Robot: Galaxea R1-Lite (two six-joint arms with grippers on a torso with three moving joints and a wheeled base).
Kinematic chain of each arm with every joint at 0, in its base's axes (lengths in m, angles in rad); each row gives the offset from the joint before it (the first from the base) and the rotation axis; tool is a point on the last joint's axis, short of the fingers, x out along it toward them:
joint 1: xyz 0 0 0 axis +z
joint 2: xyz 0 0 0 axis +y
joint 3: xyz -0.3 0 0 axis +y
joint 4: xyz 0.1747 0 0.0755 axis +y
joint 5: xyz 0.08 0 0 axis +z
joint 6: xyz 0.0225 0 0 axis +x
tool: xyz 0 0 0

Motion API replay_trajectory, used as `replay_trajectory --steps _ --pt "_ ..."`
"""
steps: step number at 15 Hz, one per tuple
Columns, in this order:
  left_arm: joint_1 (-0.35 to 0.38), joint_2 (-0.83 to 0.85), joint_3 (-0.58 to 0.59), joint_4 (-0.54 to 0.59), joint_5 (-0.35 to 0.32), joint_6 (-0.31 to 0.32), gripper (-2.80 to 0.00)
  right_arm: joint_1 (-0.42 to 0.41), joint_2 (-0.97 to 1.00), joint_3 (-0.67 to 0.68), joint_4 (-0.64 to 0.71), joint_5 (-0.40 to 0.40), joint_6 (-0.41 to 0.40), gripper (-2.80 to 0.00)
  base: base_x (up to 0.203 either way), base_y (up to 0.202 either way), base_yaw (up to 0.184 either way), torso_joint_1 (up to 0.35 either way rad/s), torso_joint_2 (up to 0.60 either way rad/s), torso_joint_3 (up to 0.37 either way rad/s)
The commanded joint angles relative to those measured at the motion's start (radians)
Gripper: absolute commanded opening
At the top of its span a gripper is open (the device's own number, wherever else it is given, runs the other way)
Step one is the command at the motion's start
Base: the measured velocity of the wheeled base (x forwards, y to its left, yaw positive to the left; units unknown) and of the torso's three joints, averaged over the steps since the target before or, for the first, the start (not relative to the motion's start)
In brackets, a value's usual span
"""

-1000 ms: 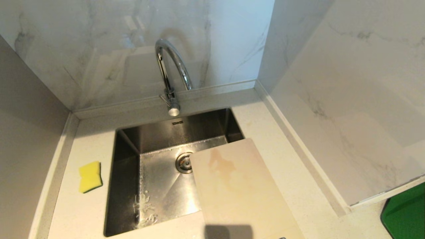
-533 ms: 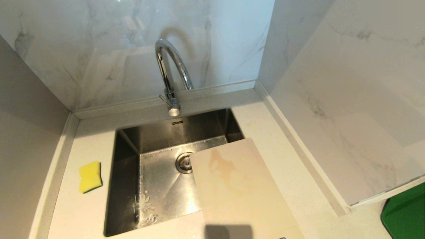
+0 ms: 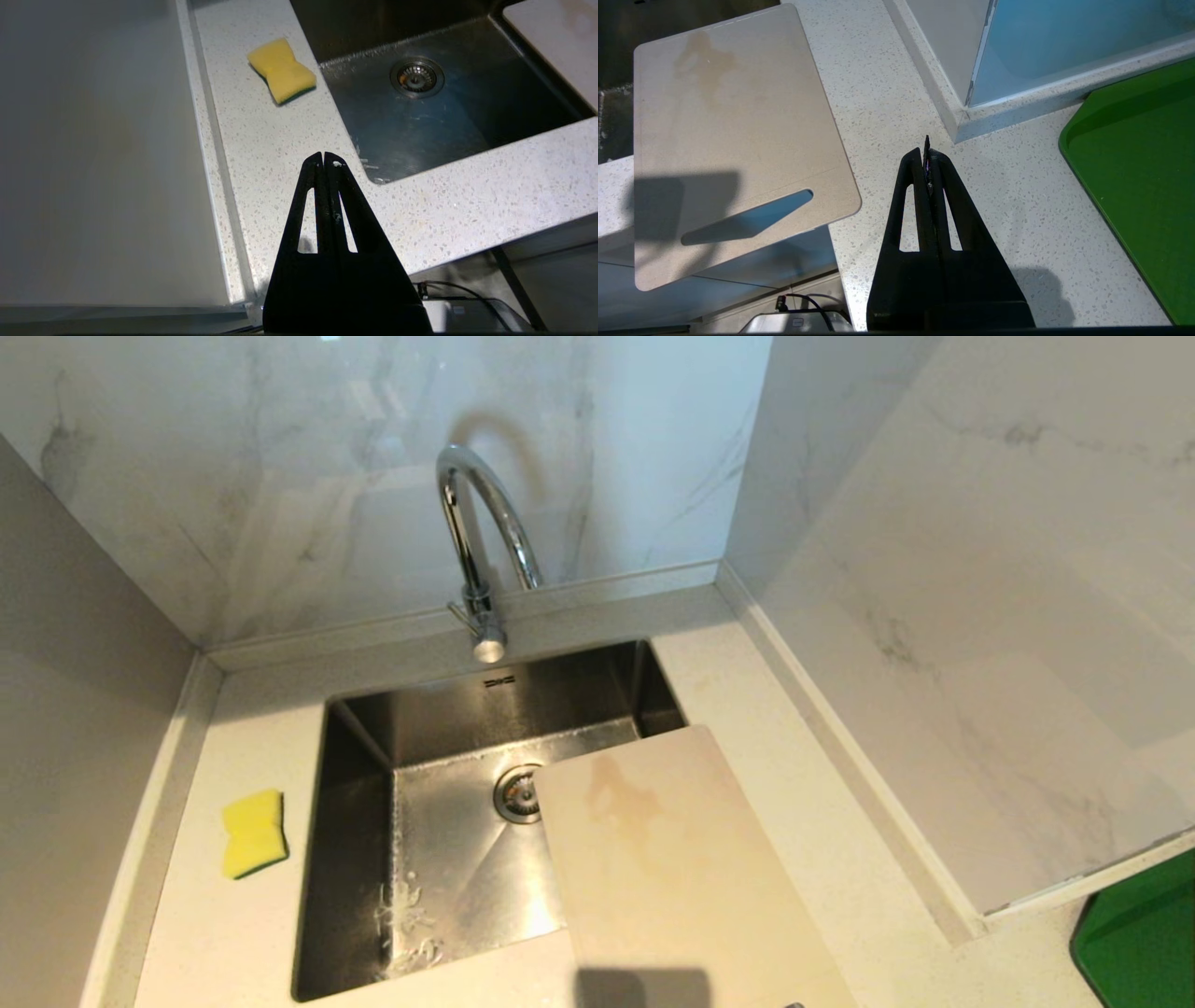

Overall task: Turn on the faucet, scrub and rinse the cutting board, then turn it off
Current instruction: Turn on the tap

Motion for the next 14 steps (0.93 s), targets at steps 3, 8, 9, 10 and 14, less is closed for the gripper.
replay_trajectory --steps 3,8,9,10,14 --pt "0.0 0.044 -0.125 0.075 -0.096 0.007 -2.8 0.001 -0.002 0.002 -0.001 0.0 0.0 -2.8 0.0 0.0 0.0 0.0 0.0 0.0" --pt "0.001 0.312 -0.277 0.067 -0.244 0.066 -2.8 -0.001 -0.002 0.002 -0.001 0.0 0.0 -2.8 0.0 0.0 0.0 0.0 0.0 0.0" --pt "0.002 0.378 -0.312 0.05 -0.271 0.072 -2.8 0.0 -0.002 0.002 -0.001 0.0 0.0 -2.8 0.0 0.0 0.0 0.0 0.0 0.0" --pt "0.001 0.455 -0.351 0.032 -0.29 0.081 -2.8 0.0 -0.002 0.002 -0.001 0.0 0.0 -2.8 0.0 0.0 0.0 0.0 0.0 0.0" --pt "-0.004 0.809 -0.547 -0.005 -0.326 0.089 -2.8 0.001 -0.002 0.002 -0.001 0.0 0.0 -2.8 0.0 0.0 0.0 0.0 0.0 0.0"
